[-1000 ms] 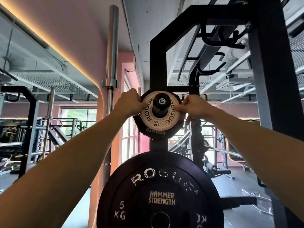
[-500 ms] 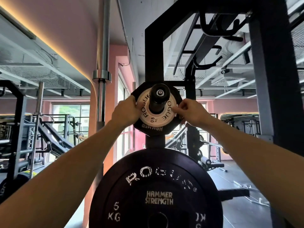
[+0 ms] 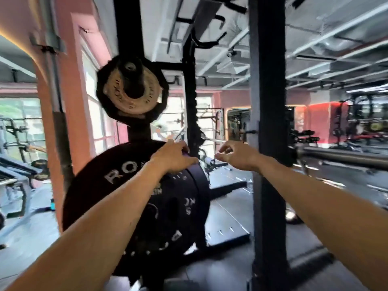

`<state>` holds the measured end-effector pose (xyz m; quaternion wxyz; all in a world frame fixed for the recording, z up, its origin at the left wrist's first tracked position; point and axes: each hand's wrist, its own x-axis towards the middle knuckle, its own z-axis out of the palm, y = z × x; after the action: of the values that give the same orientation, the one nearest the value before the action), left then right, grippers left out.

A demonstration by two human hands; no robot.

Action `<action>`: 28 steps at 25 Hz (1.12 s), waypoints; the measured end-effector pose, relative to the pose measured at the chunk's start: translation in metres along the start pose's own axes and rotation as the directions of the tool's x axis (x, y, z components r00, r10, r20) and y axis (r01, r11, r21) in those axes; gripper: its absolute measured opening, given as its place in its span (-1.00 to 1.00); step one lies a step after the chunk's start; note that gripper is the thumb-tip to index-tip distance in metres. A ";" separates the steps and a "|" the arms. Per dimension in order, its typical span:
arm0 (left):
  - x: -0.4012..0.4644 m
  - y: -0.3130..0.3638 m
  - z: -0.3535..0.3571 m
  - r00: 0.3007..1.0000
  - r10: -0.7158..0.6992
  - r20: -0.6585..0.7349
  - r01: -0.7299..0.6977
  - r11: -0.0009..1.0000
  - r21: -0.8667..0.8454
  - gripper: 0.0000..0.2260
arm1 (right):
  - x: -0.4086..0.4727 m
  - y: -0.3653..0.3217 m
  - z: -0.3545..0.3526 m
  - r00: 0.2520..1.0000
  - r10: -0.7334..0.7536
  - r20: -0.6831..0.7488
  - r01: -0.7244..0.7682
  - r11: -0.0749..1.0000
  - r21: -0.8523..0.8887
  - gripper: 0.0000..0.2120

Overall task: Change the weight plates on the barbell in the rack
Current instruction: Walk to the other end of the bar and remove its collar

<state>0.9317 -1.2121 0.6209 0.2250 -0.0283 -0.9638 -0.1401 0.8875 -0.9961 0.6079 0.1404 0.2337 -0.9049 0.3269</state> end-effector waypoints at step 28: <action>-0.371 0.182 0.477 0.138 0.289 0.947 -0.135 0.953 -0.271 -0.36 | -0.632 0.269 0.127 0.127 0.974 0.190 -0.987 0.106 0.118 -0.57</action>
<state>1.0829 -0.8991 0.0938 -0.4306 -0.2604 -0.8567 -0.1135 1.2743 -0.6885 0.1142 -0.1656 -0.3980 -0.7955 0.4258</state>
